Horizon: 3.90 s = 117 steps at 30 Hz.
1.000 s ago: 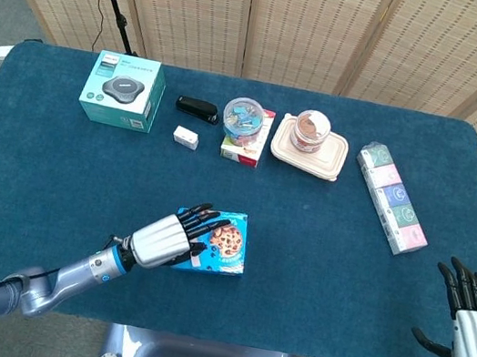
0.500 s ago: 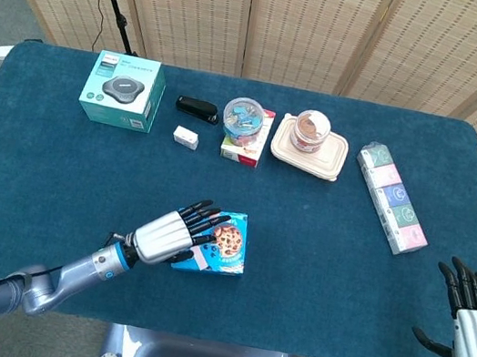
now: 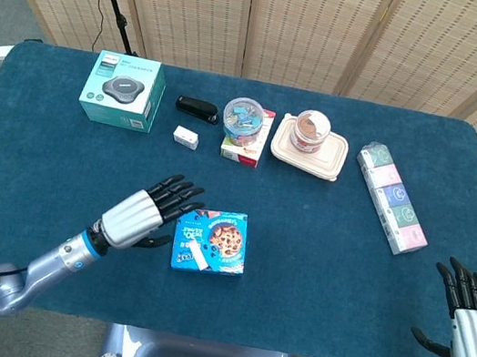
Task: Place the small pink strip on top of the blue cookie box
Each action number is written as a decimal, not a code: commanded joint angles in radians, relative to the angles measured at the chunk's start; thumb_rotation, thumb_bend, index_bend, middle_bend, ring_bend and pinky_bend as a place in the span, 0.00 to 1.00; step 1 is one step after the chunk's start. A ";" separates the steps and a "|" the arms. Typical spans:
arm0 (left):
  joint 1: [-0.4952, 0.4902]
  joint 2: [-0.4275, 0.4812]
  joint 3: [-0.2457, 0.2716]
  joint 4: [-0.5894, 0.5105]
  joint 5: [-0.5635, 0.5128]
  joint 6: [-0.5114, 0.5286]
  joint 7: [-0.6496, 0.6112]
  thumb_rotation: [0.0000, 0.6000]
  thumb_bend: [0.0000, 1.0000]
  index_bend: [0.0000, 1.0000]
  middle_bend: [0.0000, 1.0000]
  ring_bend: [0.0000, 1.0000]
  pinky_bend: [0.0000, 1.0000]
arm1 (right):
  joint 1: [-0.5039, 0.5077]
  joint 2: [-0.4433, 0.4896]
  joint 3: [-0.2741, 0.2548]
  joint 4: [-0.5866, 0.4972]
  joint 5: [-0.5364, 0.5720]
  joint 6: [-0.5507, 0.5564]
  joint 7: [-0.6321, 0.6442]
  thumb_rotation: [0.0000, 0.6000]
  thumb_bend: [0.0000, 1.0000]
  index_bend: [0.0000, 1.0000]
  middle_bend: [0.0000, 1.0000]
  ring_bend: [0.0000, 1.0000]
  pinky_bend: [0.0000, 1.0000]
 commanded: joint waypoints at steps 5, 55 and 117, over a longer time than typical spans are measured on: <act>0.112 0.224 0.007 -0.191 -0.143 -0.007 0.067 1.00 0.23 0.00 0.00 0.00 0.00 | 0.017 -0.013 -0.009 0.015 -0.017 -0.028 -0.004 1.00 0.00 0.00 0.00 0.00 0.00; 0.421 0.562 -0.046 -0.414 -0.259 0.090 -0.200 1.00 0.23 0.00 0.00 0.00 0.00 | 0.721 -0.534 0.166 -0.030 0.238 -0.690 -0.448 1.00 1.00 0.27 0.00 0.00 0.00; 0.468 0.592 -0.079 -0.403 -0.217 0.070 -0.283 1.00 0.23 0.00 0.00 0.00 0.00 | 0.833 -0.756 0.124 0.208 0.346 -0.631 -0.529 1.00 1.00 0.29 0.00 0.00 0.00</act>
